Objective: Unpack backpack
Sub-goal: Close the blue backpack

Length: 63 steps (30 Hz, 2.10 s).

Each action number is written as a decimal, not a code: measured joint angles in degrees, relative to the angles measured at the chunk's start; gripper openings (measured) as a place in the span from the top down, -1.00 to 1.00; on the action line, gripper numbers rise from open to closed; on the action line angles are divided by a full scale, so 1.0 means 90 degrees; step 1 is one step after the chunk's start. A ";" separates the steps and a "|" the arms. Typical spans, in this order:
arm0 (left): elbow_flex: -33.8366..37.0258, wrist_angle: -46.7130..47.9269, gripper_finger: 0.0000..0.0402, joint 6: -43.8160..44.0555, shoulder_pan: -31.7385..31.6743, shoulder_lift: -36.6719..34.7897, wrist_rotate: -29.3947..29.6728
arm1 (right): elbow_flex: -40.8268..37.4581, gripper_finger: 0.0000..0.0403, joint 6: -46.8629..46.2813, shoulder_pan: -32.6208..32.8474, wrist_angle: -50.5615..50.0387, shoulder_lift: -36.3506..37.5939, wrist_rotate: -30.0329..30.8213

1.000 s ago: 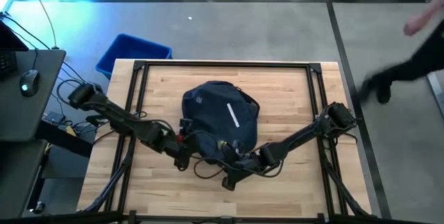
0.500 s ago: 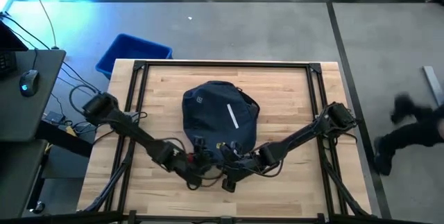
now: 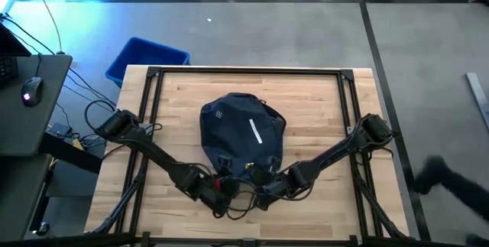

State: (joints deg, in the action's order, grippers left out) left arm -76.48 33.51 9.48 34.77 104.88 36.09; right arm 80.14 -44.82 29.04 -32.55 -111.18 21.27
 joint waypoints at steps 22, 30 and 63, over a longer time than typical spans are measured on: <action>0.1178 0.2161 0.94 0.2788 0.0659 -0.0534 0.0724 | -0.0798 1.00 -0.0155 0.0337 -0.0768 0.0287 -0.0875; 0.1869 0.2203 0.69 0.2448 0.0240 -0.1170 0.0837 | -0.0502 1.00 0.0079 0.0526 0.0740 0.0294 -0.0496; 0.2643 -0.2650 0.28 0.0260 -0.0364 -0.2104 -0.0614 | -0.0268 1.00 0.1851 -0.0687 0.3210 0.0260 -0.1195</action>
State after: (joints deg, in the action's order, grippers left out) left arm -52.69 9.66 11.82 31.49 85.95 30.56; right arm 77.73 -28.16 22.86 -3.66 -108.84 10.52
